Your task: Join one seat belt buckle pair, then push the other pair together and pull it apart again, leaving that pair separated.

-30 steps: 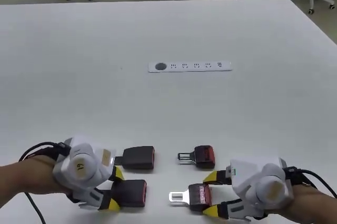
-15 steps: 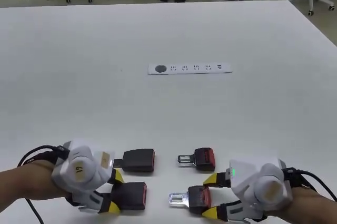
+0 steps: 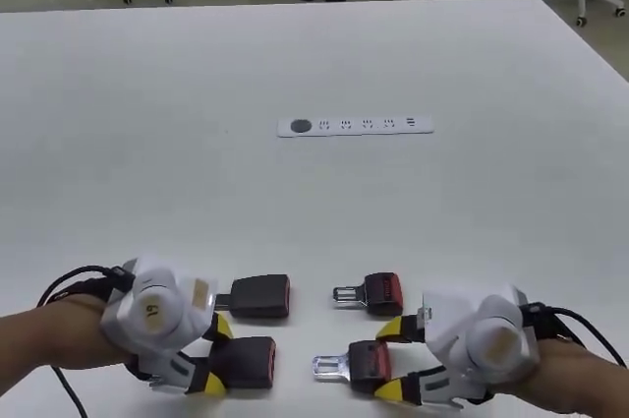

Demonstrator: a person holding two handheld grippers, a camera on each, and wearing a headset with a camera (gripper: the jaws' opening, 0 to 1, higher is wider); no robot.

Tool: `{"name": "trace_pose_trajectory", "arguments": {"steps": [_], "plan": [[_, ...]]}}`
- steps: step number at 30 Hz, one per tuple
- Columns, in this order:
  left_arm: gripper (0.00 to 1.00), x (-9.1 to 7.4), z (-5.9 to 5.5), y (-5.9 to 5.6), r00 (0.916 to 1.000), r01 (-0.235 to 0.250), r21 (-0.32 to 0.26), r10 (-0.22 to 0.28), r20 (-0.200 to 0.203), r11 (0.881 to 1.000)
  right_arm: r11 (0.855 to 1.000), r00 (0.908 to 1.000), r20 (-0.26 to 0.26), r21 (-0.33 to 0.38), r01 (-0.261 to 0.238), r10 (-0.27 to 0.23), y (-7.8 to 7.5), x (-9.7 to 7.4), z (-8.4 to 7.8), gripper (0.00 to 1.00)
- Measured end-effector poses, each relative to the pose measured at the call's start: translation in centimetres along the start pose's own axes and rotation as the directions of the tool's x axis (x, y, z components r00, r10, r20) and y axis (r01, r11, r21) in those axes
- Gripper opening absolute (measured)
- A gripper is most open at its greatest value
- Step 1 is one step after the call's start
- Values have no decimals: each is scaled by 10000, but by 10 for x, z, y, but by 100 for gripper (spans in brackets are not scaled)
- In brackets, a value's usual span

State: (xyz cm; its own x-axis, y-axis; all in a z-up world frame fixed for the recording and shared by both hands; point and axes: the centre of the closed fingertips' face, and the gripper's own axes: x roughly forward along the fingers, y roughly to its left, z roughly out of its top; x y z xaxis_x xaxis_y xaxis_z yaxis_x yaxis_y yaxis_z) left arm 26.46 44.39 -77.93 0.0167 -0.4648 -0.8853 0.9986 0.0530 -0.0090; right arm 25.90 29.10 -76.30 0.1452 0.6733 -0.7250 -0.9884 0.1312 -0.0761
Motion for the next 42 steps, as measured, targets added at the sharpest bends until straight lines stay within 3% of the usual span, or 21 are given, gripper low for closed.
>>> {"name": "trace_pose_trajectory", "arguments": {"steps": [42], "plan": [[33,0,-1,0,9999,57,-120,-58,-107,9999,9995,9999,68,-293,-148,150,-2,30,25,30]]}}
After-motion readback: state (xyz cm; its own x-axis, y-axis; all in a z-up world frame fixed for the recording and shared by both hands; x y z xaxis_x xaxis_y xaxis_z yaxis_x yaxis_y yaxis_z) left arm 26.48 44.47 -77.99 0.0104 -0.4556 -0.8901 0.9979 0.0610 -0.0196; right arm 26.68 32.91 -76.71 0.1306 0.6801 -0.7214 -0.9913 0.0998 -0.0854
